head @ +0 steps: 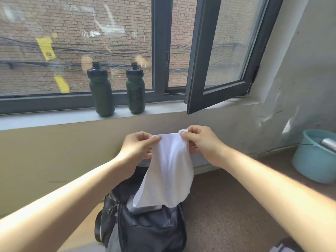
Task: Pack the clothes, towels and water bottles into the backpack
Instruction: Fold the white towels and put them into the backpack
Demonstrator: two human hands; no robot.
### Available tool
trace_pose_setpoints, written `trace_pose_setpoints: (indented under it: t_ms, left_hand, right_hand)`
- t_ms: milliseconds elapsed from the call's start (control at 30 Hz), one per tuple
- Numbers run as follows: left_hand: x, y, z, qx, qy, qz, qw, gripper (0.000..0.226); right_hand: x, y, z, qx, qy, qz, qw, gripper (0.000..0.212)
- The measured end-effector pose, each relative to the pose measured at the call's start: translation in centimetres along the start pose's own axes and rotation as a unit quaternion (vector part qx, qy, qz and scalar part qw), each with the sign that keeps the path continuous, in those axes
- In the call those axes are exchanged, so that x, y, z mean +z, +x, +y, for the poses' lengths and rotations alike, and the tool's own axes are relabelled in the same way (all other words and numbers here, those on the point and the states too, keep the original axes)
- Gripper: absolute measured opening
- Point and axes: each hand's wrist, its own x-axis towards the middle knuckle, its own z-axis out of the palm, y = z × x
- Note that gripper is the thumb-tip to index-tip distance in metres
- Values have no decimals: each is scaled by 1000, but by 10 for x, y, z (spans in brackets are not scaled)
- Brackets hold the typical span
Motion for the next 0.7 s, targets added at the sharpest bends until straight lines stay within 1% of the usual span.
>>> trace_pose_setpoints:
  t_ms: [167, 300, 367, 433, 533, 600, 700]
  left_hand:
    - [10, -11, 6, -5, -33, -78, 996, 19]
    - [8, -15, 11, -3, -36, -82, 996, 18]
    - [5, -18, 14, 3, -30, -103, 994, 19]
    - [2, -19, 14, 8, -25, -128, 991, 24]
    - [-1, -21, 17, 17, -18, -155, 988, 33]
    - [-3, -22, 20, 27, -13, -168, 985, 38]
    - [-2, -27, 23, 37, -13, -176, 984, 41]
  right_hand:
    - [18, -11, -5, -36, -1, -80, 996, 14]
    - [16, -14, -12, -29, 24, -124, 992, 14]
    - [14, -14, -12, -45, 13, -120, 992, 16]
    - [14, -15, -10, -92, -41, -100, 990, 11]
    - [15, -18, -12, -136, -107, -87, 981, 19]
    - [14, -17, -15, -145, -117, -97, 978, 22]
    - [10, -16, -16, -129, -127, -147, 972, 32]
